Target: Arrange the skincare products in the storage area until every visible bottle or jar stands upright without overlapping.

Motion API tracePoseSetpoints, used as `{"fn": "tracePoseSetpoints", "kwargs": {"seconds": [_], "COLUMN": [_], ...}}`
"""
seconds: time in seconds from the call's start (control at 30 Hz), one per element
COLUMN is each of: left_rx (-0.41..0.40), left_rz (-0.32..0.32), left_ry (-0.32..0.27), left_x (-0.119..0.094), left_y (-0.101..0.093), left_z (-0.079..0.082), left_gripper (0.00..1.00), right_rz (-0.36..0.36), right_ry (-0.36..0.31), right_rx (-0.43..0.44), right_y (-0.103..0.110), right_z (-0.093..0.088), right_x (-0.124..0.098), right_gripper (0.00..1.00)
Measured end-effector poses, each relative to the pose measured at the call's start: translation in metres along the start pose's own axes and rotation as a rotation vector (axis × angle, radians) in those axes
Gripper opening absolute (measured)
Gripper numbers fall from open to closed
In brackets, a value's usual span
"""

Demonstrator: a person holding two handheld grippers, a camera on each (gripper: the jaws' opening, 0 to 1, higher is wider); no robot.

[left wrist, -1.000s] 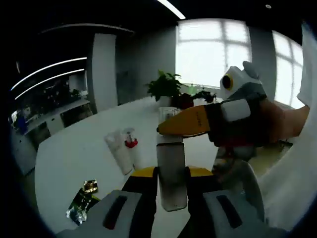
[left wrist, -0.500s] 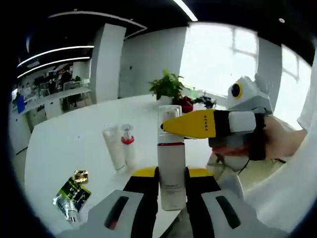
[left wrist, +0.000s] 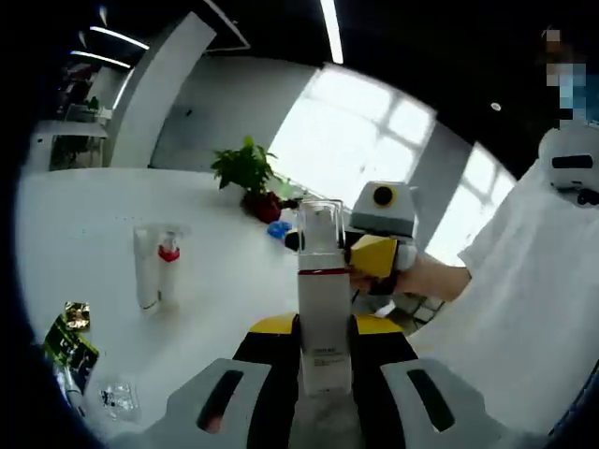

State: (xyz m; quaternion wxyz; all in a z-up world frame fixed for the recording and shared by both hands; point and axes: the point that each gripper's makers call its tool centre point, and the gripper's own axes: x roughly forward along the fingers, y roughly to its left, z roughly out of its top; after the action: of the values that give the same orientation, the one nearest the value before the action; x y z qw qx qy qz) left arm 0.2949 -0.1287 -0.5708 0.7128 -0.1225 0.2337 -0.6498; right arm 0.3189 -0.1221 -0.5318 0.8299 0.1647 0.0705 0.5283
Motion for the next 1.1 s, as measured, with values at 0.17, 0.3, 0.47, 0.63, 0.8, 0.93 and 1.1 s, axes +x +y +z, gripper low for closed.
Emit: {"fn": "tracePoseSetpoints", "kwargs": {"seconds": [0.17,0.3,0.47,0.63,0.8,0.93,1.1], "left_rx": [0.013,0.005,0.008,-0.003,0.025,0.128,0.198], "left_rz": [-0.069,-0.126,-0.16,-0.083,0.046,0.199,0.437], "left_ry": [-0.007,0.0,0.025,0.008,0.021,0.033,0.075], "left_x": [0.001,0.005,0.009,0.009,0.013,0.014,0.019], "left_y": [-0.01,-0.02,-0.025,-0.009,0.004,0.017,0.034], "left_z": [0.004,0.005,0.001,0.007,0.008,0.012,0.008], "left_gripper": [0.17,0.17,0.17,0.17,0.18,0.19,0.21], "right_rz": [0.061,0.11,0.146,0.051,-0.023,-0.114,-0.228], "right_ry": [-0.025,-0.033,0.014,-0.023,-0.028,-0.035,-0.019], "right_rx": [0.046,0.03,0.03,0.147,0.147,0.185,0.223], "right_y": [0.01,0.019,0.024,0.004,-0.007,-0.022,-0.039], "right_z": [0.002,0.006,-0.002,-0.001,-0.001,-0.001,-0.006], "right_x": [0.002,0.001,0.001,0.001,0.001,-0.002,0.0], "right_gripper": [0.23,0.23,0.22,0.21,0.2,0.2,0.2]}}
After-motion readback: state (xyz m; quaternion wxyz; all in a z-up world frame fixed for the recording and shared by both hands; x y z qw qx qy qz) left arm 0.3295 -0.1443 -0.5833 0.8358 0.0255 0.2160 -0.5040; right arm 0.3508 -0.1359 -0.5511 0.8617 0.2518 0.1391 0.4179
